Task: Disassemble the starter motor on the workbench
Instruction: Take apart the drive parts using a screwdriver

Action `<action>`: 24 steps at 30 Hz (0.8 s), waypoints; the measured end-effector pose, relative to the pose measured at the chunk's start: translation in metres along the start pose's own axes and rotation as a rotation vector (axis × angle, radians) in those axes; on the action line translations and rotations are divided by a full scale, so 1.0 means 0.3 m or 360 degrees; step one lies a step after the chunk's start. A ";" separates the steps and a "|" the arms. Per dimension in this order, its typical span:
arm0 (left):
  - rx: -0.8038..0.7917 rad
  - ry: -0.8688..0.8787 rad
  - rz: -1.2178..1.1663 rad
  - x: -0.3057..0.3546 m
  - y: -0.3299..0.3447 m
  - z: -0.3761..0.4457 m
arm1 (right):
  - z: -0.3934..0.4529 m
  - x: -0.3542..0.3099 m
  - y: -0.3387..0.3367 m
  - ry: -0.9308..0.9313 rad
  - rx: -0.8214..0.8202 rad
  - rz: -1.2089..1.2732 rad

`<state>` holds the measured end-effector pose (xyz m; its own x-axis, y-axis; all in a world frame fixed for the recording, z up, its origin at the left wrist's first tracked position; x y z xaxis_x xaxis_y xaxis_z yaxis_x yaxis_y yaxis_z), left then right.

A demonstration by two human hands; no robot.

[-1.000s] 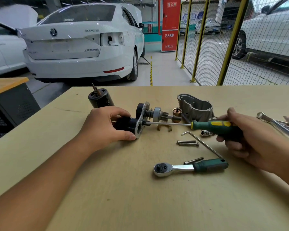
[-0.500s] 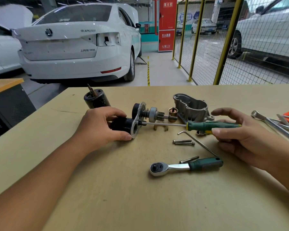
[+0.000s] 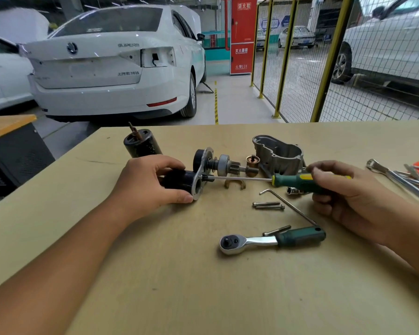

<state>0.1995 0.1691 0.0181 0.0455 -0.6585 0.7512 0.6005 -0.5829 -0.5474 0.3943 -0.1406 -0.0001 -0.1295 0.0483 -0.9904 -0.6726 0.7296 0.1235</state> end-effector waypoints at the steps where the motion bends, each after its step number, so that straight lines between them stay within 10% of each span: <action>1: 0.0001 0.0005 0.0001 0.000 -0.001 0.000 | 0.000 -0.001 0.002 0.0045 0.0020 -0.0065; 24: -0.0011 0.0010 -0.0004 -0.002 -0.003 -0.001 | -0.016 -0.019 0.010 0.0059 -0.0027 -0.0343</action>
<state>0.1987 0.1699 0.0180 0.0392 -0.6601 0.7502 0.5950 -0.5877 -0.5483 0.3896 -0.1419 0.0061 -0.0075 -0.1329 -0.9911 -0.6996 0.7089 -0.0898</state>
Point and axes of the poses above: each hand's wrist, its own z-axis towards the middle knuckle, its own y-axis out of the palm, x = y × z, the point moved 4 cm from there along z, towards the middle knuckle, and after that the axes turned 8 degrees about -z, right-handed, at the moved point
